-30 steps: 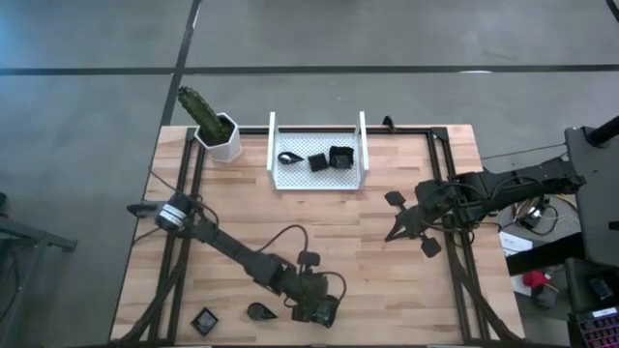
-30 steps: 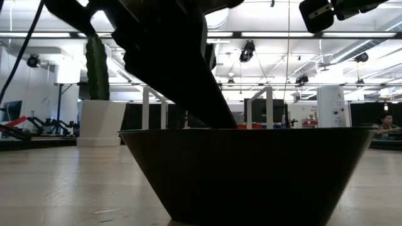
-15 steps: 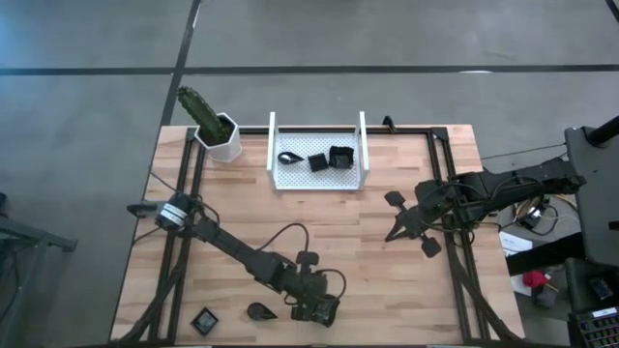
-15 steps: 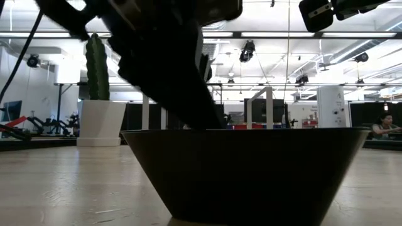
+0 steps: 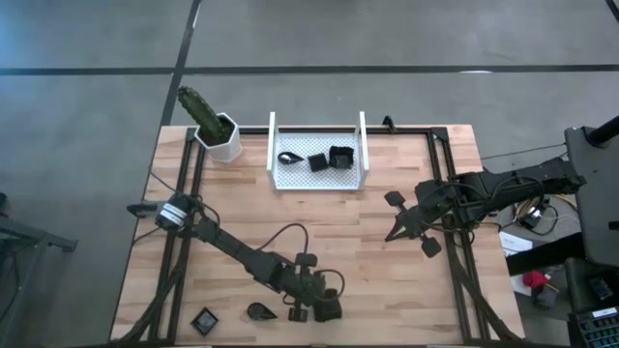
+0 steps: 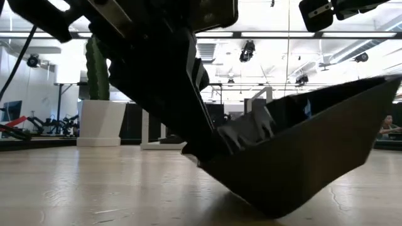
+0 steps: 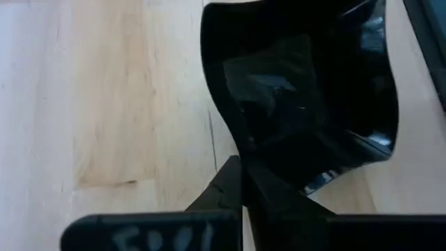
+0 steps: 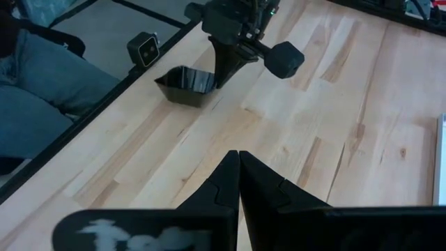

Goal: Pick & Place Mini shaped plates
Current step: Stack the black distorted square plate on top of the black distorted square plate on the shelf

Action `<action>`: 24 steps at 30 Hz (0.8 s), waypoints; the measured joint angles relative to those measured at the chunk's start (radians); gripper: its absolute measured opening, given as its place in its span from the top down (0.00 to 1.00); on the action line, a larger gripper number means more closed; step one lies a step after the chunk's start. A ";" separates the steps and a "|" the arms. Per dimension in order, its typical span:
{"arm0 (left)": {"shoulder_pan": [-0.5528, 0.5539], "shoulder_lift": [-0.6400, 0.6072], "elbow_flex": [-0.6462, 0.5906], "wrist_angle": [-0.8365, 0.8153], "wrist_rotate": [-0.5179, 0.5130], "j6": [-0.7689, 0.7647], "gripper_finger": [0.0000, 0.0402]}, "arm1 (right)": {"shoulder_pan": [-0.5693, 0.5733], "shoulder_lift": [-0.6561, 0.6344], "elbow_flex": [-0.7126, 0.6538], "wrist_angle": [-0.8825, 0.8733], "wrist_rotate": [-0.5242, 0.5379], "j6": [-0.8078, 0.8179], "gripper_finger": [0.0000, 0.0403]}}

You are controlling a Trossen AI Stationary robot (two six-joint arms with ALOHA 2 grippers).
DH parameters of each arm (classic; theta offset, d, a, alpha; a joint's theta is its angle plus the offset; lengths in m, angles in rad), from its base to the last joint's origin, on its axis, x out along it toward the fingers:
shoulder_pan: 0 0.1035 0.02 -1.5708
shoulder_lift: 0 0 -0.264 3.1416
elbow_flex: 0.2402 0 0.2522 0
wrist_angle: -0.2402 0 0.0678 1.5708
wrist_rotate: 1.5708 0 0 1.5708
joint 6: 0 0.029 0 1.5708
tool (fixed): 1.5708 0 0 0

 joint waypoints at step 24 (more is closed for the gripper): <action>0.311 -0.202 0.208 -0.422 -0.069 0.106 1.00 | 0.000 -0.001 0.000 -0.008 0.000 -0.007 0.98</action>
